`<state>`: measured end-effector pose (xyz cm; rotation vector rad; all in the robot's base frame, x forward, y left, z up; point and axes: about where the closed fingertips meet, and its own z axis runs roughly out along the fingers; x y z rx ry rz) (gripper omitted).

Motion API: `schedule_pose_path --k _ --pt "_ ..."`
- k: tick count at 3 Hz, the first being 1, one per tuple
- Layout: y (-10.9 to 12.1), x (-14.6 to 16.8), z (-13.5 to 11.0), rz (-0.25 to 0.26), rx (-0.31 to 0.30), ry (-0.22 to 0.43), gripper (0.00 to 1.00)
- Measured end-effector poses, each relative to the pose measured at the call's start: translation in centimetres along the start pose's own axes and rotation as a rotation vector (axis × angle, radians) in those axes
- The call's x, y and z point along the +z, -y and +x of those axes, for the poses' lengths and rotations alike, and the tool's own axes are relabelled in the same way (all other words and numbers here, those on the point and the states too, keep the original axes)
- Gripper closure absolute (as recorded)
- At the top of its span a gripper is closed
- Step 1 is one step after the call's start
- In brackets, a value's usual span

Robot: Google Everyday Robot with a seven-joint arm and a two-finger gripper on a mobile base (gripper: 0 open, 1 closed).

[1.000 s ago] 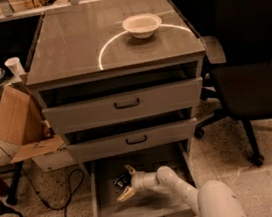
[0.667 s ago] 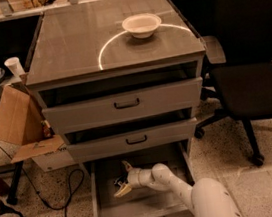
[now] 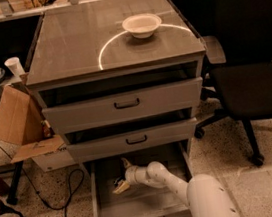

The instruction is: Pick rxbar blueberry from bottom drawer and place on counter

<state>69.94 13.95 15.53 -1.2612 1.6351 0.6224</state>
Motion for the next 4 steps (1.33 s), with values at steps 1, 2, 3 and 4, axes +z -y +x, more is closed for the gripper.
schedule_pose_path --k 1,2,3,4 --pt "0.6 -0.1 2.0 0.024 -0.011 -0.087 0.00" --pt "0.8 -0.3 3.3 0.041 -0.018 -0.139 0.00" --pt "1.2 -0.7 4.1 0.055 -0.023 -0.183 0.00" --pt "1.5 -1.3 4.7 0.066 -0.025 -0.216 0.19"
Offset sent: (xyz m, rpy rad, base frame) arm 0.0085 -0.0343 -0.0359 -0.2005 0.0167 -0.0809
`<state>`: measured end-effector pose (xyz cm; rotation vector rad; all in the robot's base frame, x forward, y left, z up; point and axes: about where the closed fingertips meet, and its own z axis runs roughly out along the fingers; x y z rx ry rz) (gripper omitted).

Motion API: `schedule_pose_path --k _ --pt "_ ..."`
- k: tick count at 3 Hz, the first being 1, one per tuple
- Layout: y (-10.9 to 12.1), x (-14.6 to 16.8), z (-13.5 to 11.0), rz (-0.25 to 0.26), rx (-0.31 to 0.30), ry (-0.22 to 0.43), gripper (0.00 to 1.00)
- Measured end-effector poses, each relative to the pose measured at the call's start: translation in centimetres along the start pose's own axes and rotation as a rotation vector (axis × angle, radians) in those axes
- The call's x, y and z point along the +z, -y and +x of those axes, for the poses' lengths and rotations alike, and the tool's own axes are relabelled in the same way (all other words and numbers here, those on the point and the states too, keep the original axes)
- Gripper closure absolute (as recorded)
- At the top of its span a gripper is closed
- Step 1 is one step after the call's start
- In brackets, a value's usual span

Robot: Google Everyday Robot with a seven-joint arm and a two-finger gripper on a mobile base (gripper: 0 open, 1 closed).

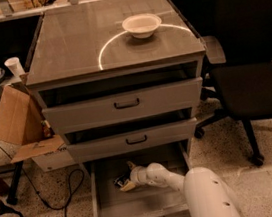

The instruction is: Pick rxbar blueberry from bottom drawer and place on counter

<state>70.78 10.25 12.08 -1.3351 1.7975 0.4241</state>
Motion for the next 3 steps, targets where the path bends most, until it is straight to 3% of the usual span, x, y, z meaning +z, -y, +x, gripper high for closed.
schedule_pose_path --k 3 --pt "-0.29 -0.16 0.48 -0.032 0.016 -0.039 0.89"
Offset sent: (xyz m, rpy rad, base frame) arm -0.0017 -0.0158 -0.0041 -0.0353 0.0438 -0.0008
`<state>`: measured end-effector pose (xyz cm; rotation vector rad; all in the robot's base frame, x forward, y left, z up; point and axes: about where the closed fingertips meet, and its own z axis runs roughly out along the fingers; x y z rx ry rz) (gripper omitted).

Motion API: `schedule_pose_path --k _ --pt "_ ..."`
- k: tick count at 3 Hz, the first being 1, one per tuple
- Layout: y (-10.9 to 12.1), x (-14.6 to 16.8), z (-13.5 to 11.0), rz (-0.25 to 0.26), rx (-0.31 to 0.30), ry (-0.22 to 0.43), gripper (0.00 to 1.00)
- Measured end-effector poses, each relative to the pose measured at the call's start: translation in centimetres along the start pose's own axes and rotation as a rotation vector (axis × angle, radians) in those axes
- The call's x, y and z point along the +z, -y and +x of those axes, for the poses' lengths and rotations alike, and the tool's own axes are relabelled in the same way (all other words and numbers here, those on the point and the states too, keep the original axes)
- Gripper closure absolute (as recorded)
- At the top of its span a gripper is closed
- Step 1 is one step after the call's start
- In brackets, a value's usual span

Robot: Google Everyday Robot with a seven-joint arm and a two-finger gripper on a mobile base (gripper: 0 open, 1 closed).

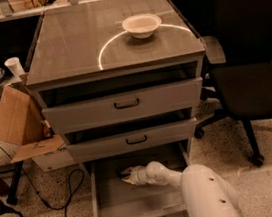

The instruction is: Pick rxbar blueberry from bottom drawer and place on counter

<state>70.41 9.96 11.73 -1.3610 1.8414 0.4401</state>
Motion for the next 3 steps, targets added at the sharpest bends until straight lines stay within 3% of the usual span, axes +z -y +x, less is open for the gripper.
schedule_pose_path --k 1,3 --pt "-0.6 0.6 -0.8 -0.023 0.003 -0.001 1.00" --pt "-2.2 -0.4 -2.4 -0.064 -0.009 0.028 1.00"
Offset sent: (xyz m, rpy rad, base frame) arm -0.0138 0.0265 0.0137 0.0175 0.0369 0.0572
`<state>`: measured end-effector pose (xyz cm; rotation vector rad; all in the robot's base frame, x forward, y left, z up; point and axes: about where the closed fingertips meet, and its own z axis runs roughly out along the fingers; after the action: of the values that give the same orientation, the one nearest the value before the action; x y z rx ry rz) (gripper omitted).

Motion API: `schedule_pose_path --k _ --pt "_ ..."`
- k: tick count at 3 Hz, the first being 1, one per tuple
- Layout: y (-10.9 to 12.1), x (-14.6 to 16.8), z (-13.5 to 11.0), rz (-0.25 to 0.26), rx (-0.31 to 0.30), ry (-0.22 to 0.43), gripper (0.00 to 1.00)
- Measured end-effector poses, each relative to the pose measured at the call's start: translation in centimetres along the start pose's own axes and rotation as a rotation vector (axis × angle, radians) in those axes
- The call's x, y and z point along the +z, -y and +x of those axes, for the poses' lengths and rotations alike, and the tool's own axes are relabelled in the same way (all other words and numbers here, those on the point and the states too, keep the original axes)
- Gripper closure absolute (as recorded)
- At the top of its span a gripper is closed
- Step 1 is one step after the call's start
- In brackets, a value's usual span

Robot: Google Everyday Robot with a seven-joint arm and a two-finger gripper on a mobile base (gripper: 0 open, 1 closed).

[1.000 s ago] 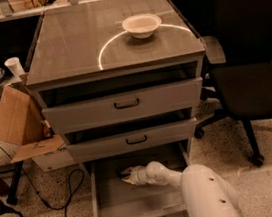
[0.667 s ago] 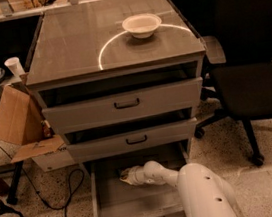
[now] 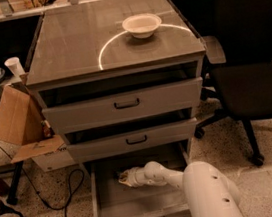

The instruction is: Pick rxbar blueberry from bottom drawer and place on counter

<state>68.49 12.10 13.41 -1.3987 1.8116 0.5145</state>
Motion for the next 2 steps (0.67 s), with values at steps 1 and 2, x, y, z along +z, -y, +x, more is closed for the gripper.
schedule_pose_path --k 1,2 --pt "-1.3 -2.6 -1.3 -0.061 -0.014 0.032 1.00" --pt "-3.3 -7.0 -3.0 -0.160 -0.064 0.047 1.00"
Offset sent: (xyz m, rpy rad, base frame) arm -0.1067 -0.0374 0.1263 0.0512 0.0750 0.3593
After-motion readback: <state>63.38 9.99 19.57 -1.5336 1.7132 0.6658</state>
